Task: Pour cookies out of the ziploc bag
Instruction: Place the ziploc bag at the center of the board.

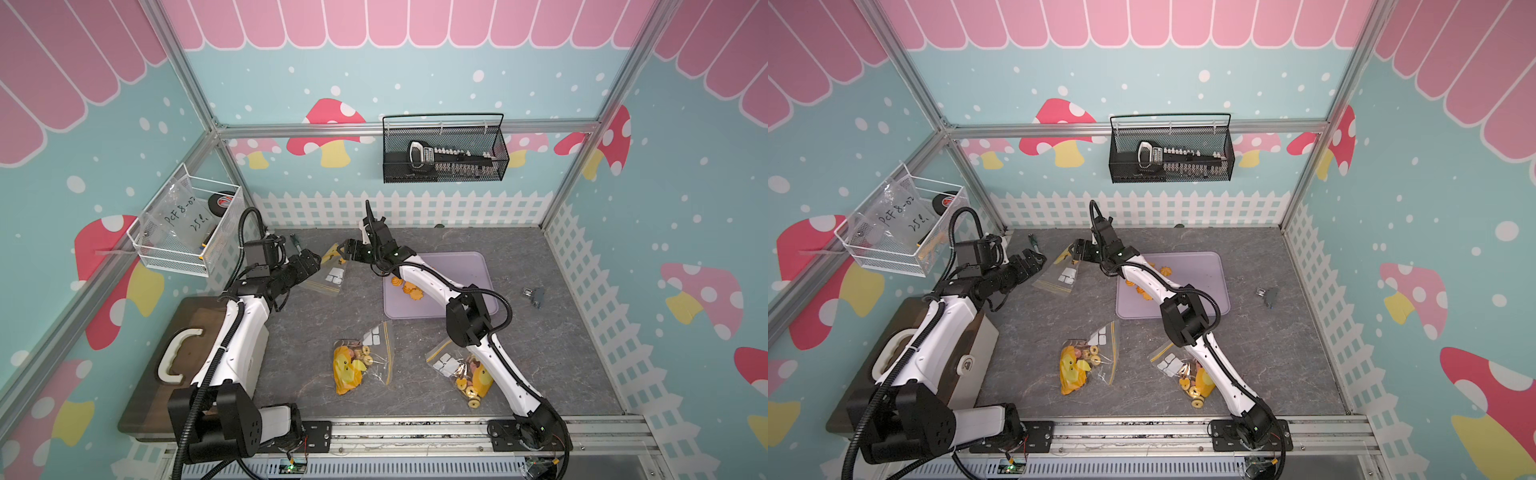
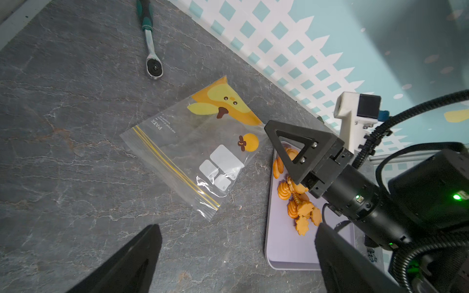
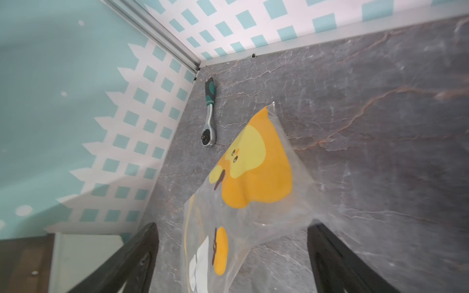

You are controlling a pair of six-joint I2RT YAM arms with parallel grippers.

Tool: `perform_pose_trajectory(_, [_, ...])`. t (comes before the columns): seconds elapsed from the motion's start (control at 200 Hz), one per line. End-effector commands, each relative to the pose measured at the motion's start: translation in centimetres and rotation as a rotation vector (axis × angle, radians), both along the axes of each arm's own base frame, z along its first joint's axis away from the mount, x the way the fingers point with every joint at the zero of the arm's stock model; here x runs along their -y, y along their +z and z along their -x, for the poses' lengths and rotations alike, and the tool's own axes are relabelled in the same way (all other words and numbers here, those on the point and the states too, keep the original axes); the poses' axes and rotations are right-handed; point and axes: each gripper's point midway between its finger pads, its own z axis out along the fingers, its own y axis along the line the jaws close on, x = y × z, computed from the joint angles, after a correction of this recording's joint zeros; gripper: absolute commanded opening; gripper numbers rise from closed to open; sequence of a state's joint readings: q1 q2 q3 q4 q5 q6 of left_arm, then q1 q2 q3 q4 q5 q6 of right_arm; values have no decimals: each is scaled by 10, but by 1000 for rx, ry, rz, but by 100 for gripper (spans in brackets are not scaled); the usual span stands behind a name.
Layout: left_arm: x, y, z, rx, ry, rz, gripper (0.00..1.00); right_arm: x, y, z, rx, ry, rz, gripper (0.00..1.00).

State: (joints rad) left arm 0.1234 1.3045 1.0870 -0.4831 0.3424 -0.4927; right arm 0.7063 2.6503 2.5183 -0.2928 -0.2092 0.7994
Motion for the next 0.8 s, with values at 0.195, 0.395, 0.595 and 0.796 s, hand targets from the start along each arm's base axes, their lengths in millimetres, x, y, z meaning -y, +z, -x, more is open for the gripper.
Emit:
perform_pose_trajectory(0.195, [11, -34, -7, -115, -46, 85, 99, 63, 74, 37, 163, 40, 267, 99])
perform_pose_trajectory(0.395, [9, -40, 2, -180, -1, 52, 99, 123, 87, 87, 206, 61, 428, 99])
perform_pose_trajectory(0.595, [32, -42, 39, -247, -31, 36, 99, 169, 90, 162, 143, 152, 445, 99])
perform_pose_trajectory(0.796, [67, -49, 96, -319, -104, -39, 99, 215, 82, 222, 88, 162, 448, 99])
